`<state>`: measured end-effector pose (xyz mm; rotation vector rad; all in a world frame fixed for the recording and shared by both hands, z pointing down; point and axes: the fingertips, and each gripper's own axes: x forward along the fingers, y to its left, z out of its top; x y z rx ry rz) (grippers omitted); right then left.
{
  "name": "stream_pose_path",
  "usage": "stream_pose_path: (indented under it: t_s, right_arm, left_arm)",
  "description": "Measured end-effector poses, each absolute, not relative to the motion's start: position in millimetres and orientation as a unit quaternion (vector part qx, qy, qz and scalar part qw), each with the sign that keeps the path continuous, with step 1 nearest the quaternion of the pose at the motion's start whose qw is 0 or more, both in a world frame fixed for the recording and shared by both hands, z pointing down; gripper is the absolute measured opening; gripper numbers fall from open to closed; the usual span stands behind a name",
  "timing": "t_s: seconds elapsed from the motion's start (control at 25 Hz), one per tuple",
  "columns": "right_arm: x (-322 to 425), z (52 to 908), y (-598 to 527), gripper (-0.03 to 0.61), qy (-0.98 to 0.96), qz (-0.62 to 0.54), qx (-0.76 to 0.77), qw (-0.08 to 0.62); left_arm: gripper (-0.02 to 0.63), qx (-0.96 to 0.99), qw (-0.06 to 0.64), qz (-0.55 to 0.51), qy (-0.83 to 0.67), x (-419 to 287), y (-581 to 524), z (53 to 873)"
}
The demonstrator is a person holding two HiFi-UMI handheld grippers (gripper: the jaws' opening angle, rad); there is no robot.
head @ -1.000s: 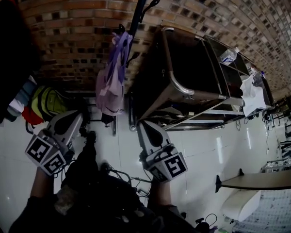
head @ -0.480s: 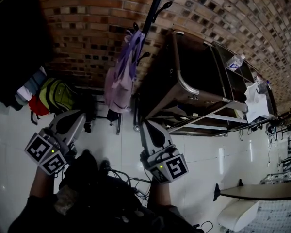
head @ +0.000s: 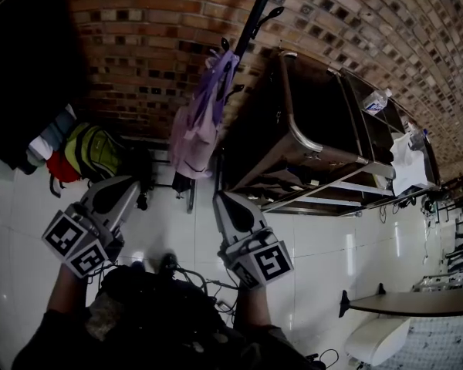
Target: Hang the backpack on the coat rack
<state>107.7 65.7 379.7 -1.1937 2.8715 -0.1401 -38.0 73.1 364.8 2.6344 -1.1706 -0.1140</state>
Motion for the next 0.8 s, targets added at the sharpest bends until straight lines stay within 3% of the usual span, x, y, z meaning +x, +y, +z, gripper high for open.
stream_pose_path:
  t_s: [0.44, 0.8]
  right_arm:
    - [56.7, 378.6, 68.0, 0.005, 0.917, -0.033, -0.397, -0.022]
    - [43.3, 367.5, 63.2, 0.003, 0.904, -0.02, -0.426, -0.01]
  left_arm:
    - [0.038, 0.899, 0.129, -0.039, -0.417, -90.3, 76.7, 359.2]
    - [0.037, 0.901, 0.122, -0.043, -0.414, -113.2, 76.2, 352.0]
